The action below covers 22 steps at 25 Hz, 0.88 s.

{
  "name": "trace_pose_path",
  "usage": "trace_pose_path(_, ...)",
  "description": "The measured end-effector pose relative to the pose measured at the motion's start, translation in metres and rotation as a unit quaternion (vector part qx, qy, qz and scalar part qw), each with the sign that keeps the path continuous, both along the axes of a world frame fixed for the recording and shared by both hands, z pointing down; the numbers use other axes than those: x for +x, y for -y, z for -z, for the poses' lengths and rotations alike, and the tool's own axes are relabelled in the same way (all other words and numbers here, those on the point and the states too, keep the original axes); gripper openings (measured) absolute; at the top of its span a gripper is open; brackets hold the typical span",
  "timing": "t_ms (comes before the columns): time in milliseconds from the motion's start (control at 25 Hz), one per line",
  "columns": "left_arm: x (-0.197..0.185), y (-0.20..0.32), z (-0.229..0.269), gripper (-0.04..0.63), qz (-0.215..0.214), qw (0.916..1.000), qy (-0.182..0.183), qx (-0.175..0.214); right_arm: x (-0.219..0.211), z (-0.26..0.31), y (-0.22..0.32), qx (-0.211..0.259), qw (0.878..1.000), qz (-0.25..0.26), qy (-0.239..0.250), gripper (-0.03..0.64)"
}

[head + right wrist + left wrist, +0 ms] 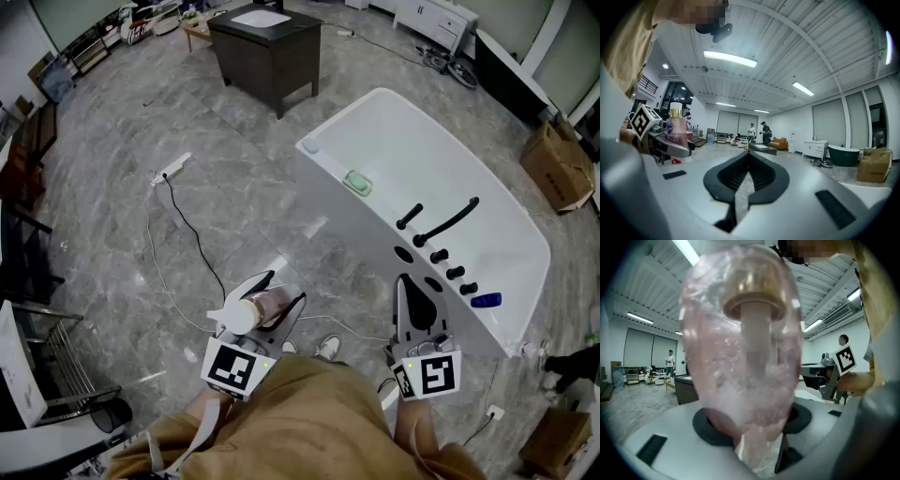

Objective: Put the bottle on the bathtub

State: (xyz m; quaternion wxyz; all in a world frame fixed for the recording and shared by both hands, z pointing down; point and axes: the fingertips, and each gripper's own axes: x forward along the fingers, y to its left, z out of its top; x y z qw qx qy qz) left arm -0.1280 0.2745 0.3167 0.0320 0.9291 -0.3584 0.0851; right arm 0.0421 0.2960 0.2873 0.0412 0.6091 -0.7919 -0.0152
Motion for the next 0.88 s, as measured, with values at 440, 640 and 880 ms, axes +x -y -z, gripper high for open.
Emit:
trace_pose_path(440, 0.012, 0.004, -0.006, 0.245, 0.011, 0.9999, 0.006, -0.005, 0.012, -0.005, 0.008, -0.006, 1.0, 0.012, 0.008, 0.006)
trace_pose_path(640, 0.024, 0.009, -0.004, 0.245, 0.027, 0.9996, 0.005, -0.009, 0.026, -0.006, 0.014, -0.005, 1.0, 0.021, 0.02, 0.006)
trace_pose_path(880, 0.035, 0.011, -0.003, 0.245, 0.059, 0.9981, 0.013, 0.007, 0.042, -0.011, 0.013, -0.001, 0.999, 0.046, 0.002, 0.006)
